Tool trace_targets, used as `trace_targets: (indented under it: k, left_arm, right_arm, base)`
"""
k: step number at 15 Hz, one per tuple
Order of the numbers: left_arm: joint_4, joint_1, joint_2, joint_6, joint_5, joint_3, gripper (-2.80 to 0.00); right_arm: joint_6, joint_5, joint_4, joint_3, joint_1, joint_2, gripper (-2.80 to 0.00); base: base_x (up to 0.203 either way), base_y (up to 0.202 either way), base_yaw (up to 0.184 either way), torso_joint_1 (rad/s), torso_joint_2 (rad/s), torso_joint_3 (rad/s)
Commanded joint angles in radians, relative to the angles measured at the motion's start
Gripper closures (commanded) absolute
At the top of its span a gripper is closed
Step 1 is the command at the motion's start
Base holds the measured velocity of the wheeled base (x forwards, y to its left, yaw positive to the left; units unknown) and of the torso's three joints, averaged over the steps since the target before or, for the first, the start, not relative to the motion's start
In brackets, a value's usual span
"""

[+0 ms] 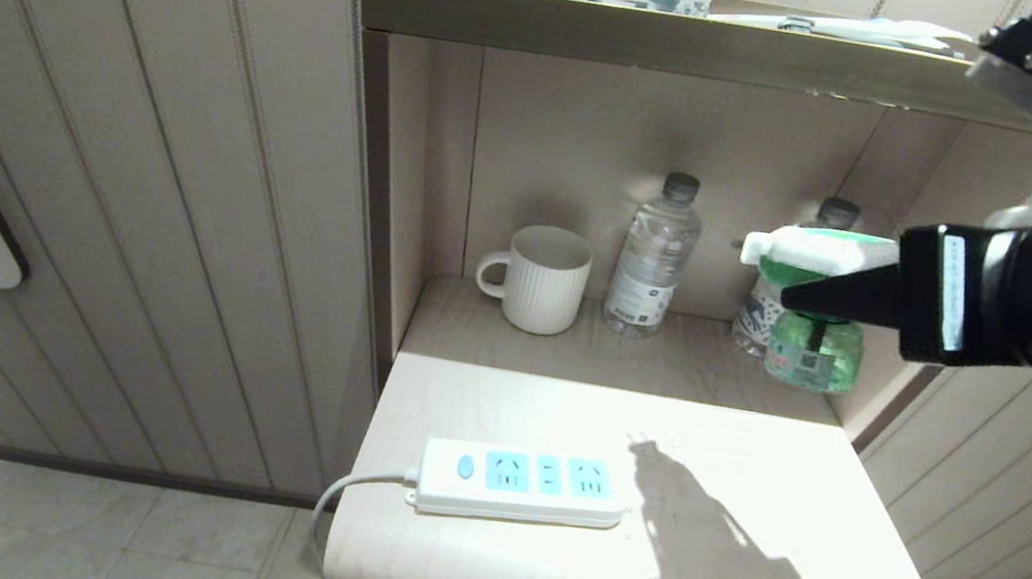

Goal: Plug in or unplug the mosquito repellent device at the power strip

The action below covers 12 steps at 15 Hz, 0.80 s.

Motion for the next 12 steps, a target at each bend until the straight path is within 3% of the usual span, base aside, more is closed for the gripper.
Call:
trace_targets:
  k: [1, 4, 12]
  left_arm:
    - [-0.001, 0.000, 0.000, 0.000, 0.000, 0.000, 0.00]
    - [-0.001, 0.000, 0.000, 0.000, 0.000, 0.000, 0.00]
    - [-0.001, 0.000, 0.000, 0.000, 0.000, 0.000, 0.00]
  right_arm:
    - [0.011, 0.030, 0.313, -0.243, 0.031, 0.171, 0.00]
    - [-0.028, 0.053, 0.386, -0.280, 0.062, 0.287, 0.00]
    - [-0.092, 0.045, 0.364, -0.280, 0.064, 0.316, 0.00]
  base:
    - [0.000, 0.000, 0.000, 0.000, 0.00, 0.000]
    - [0.000, 0.000, 0.000, 0.000, 0.00, 0.000]
    - [0.000, 0.000, 0.000, 0.000, 0.00, 0.000]
